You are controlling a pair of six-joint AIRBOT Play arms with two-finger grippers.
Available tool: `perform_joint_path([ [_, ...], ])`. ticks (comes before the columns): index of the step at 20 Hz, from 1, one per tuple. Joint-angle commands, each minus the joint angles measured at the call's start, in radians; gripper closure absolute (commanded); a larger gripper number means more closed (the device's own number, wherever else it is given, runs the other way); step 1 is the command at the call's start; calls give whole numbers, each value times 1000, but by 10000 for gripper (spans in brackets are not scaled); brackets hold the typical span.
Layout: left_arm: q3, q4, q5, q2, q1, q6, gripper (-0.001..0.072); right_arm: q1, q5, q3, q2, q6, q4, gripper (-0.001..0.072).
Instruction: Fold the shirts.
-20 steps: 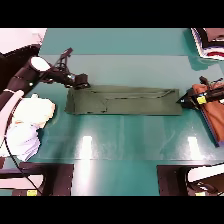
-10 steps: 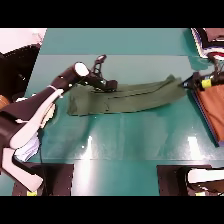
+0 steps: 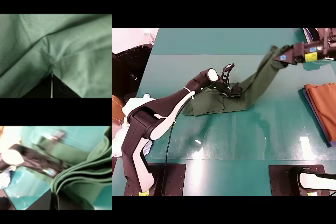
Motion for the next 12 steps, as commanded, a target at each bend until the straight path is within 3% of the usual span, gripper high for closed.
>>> perform_joint_path([
  [1,15,41,-18,-16,-6,-3,682,116,-54,69,6,7,6,699],
  [5,80,87,-116,19,52,-2,682,206,-127,78,-1,6,9,699],
  [10,121,372,-278,248,262,-2,681,411,-230,103,-102,-5,16,697],
  [12,121,432,-306,352,367,-1,681,532,-269,184,-200,-65,15,696],
])
